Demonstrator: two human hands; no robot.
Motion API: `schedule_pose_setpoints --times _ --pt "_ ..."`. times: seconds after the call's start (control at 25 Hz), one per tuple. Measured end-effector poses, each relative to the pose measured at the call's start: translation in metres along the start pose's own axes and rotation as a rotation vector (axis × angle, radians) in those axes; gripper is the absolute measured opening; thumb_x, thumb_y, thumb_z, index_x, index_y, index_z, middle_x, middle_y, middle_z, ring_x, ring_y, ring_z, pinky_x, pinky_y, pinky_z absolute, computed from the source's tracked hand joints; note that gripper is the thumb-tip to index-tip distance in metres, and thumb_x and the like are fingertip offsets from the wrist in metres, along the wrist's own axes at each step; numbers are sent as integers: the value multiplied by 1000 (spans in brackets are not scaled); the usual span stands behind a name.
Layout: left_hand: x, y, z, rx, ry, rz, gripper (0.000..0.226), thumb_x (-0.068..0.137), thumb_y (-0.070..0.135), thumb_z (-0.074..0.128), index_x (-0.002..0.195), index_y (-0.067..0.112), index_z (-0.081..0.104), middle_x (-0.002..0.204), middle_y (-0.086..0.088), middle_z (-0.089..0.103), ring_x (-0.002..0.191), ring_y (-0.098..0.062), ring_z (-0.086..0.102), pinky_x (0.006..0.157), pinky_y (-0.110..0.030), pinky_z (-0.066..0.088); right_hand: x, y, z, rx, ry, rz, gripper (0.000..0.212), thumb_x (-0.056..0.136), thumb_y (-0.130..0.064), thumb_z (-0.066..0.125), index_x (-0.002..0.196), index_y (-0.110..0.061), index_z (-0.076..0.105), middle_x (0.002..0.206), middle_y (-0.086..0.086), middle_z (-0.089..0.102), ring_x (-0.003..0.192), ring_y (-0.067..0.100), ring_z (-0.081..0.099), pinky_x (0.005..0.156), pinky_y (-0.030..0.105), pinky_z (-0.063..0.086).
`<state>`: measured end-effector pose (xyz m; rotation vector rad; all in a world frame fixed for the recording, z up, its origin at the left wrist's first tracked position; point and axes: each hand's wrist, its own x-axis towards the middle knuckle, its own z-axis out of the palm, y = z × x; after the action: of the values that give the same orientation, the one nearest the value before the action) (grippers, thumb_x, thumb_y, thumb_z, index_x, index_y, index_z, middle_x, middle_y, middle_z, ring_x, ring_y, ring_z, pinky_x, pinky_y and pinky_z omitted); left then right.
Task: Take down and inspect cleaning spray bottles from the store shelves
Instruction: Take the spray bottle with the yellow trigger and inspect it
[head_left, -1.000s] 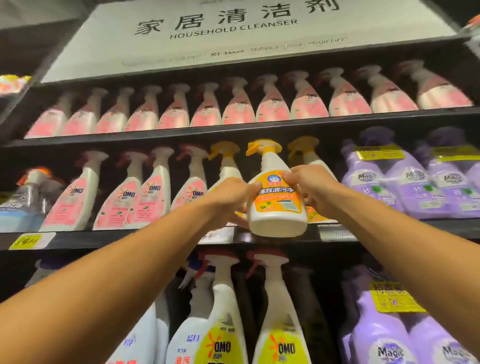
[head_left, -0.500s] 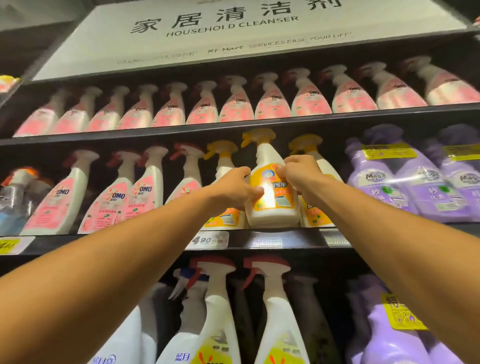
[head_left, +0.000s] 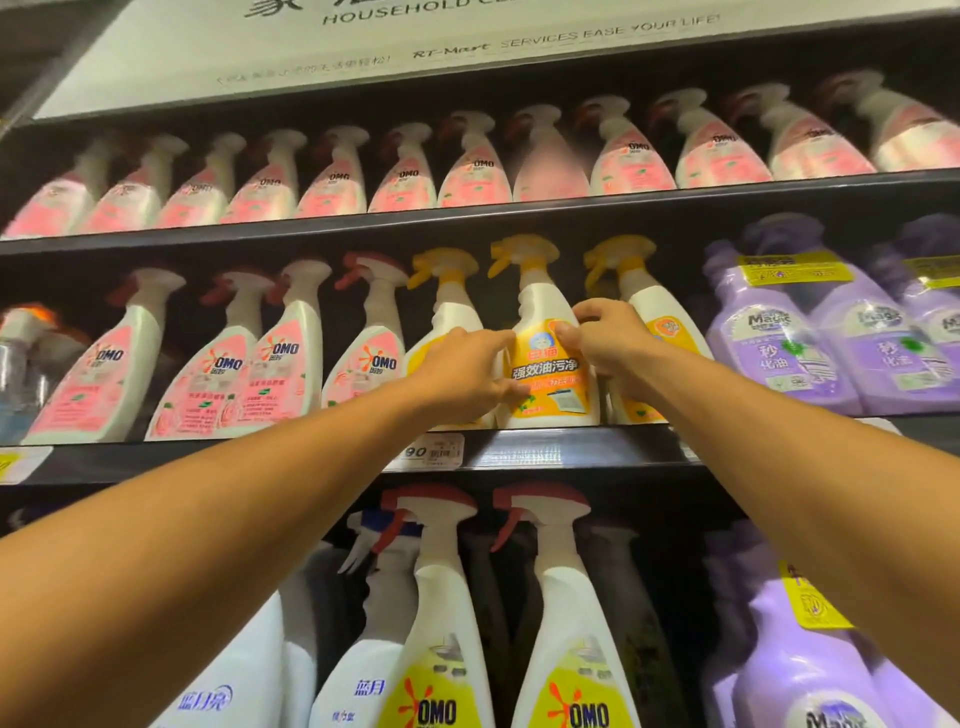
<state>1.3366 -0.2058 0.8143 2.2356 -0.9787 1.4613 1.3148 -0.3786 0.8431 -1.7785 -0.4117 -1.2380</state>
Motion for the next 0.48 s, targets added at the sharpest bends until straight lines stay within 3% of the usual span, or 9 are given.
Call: schedule_pose_setpoints --times 0.12,0.24,0.28,0.36,0.48 --pt "-1 -2 5 7 22 -1 55 87 44 67 136 25 50 130 -2 60 111 -18 46 87 -31 32 -3 1 -5 -71 -33 -20 50 96 -23 64 142 -12 47 133 10 59 99 20 59 55 20 43" --pt "0 -4 7 10 34 -12 59 88 45 66 139 24 46 137 -3 55 126 -23 42 97 -37 34 -9 4 -14 -94 -71 -8 64 89 -15 73 145 -10 43 136 10 57 104 21 58 71 26 51" --pt "0 -4 8 24 38 -13 59 88 45 66 139 24 46 137 -4 55 127 -24 42 99 -39 35 -11 5 -15 -92 -82 -4 63 86 -13 75 142 -9 45 133 10 59 102 21 60 72 28 52" --pt "1 -4 9 54 49 -18 56 88 46 65 137 25 47 134 -5 56 124 -25 44 94 -38 36 -17 8 -16 -95 -93 -14 57 85 -10 76 136 -9 49 128 9 62 92 17 62 62 23 48" --pt "-1 -4 11 61 45 -34 53 88 47 64 134 27 48 130 -8 56 122 -26 45 94 -40 38 -21 10 -14 -102 -74 -41 60 88 -12 73 142 -10 46 132 8 61 97 16 58 57 16 43"
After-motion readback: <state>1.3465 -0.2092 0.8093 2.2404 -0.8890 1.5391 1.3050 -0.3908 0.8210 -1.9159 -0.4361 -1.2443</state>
